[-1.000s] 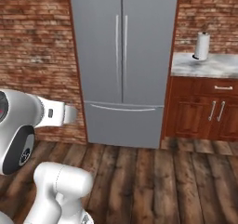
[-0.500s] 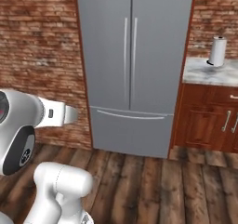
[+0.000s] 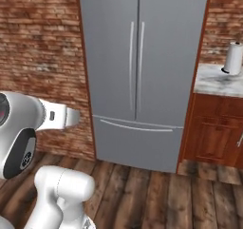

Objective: Retrieve the fish from the fridge and place it on the saucepan with marinade on the stove.

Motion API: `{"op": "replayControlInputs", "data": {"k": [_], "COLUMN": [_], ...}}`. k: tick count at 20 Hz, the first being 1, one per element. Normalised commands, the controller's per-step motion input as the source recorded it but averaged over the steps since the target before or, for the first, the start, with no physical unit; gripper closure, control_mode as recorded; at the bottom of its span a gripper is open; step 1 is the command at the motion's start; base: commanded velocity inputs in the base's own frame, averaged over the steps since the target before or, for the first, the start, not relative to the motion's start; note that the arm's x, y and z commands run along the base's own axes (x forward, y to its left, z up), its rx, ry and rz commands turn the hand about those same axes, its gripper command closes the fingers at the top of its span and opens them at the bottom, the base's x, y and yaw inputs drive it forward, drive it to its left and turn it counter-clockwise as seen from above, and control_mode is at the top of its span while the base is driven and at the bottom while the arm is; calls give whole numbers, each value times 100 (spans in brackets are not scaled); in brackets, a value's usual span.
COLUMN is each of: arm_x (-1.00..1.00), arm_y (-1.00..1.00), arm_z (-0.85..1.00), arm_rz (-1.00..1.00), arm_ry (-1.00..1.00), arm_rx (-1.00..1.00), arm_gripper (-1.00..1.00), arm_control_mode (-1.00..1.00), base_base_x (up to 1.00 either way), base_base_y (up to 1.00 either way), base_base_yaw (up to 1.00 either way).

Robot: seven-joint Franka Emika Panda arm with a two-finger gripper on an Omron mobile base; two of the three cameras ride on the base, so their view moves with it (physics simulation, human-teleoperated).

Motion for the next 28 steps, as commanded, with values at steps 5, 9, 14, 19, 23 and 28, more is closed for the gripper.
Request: {"op": "replayControlInputs", "data": {"k": [5, 9, 14, 19, 23, 28], "arm_x": [0, 0, 0, 0, 0, 0], "arm_y": [0, 0, 0, 0, 0, 0], "arm_z": [0, 0, 0, 0, 0, 0], "arm_rz": [0, 0, 0, 0, 0, 0], "arm_ry": [0, 0, 0, 0, 0, 0], "arm_rx": [0, 0, 0, 0, 0, 0], "arm_gripper": [-100, -100, -100, -100, -100, -100], "arm_control_mode": [100, 100, 100, 100, 100, 100], "base_base_x": [58, 68, 68, 22, 0, 0], "base_base_y": [-27, -21, -20, -36, -46, -45], "base_base_yaw": [3, 0, 0, 0, 0, 0]}}
